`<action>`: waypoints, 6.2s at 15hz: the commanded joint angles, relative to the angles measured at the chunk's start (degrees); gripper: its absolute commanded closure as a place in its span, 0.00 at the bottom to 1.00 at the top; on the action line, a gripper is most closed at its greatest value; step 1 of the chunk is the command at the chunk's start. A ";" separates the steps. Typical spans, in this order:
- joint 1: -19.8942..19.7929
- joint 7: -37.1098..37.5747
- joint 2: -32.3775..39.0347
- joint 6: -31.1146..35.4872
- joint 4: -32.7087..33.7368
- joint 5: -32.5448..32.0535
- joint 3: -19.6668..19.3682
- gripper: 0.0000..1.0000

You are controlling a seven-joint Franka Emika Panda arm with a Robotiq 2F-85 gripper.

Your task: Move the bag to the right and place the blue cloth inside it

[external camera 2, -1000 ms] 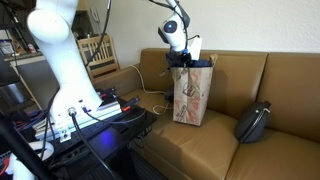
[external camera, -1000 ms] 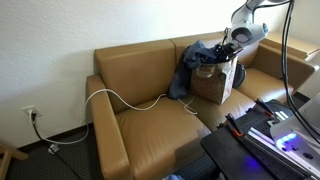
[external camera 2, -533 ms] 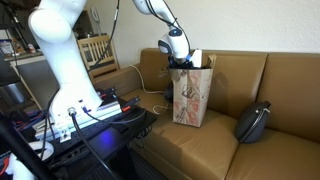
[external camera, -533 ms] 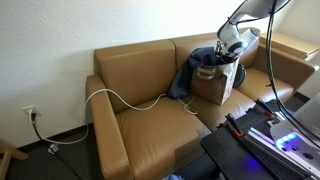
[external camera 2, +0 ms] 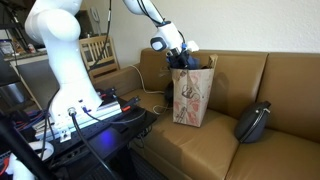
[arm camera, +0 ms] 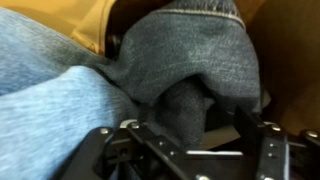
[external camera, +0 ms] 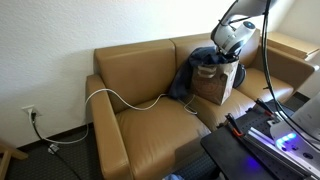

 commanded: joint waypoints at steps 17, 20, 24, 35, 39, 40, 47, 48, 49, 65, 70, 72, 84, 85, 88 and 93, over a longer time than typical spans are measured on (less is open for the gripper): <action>17.92 -5.84 -30.71 -11.14 2.41 -5.73 2.23 0.00; 9.58 -3.76 -32.14 -11.31 0.18 -8.17 11.69 0.00; 16.84 6.30 -25.84 -16.79 1.84 -11.68 1.69 0.00; 35.85 0.03 -16.89 -4.93 -2.85 -20.98 -14.10 0.00; 43.90 -0.01 -8.64 -12.45 1.34 -20.71 -24.04 0.00; 45.59 -0.01 -6.13 -16.47 2.48 -17.03 -26.59 0.00; 50.72 -0.26 7.66 -43.56 7.09 7.18 -37.82 0.00; 49.15 -0.27 4.13 -40.78 5.75 3.07 -35.40 0.00; 49.63 -0.27 5.84 -41.83 6.08 4.81 -36.22 0.00; 21.16 -0.25 10.72 -24.92 8.56 20.47 -0.36 0.00; 15.08 -0.96 10.70 -16.77 10.32 16.32 7.28 0.00; 12.13 -0.98 9.78 -11.21 10.09 17.15 11.46 0.00; 8.47 -12.70 -15.23 3.48 -6.18 21.71 19.44 0.00; 7.59 -12.90 -14.26 2.67 -5.25 21.77 20.76 0.00; 5.53 -13.36 -10.93 0.00 -3.08 21.52 23.45 0.00; 6.05 -10.67 -2.64 -6.41 0.27 12.40 21.95 0.00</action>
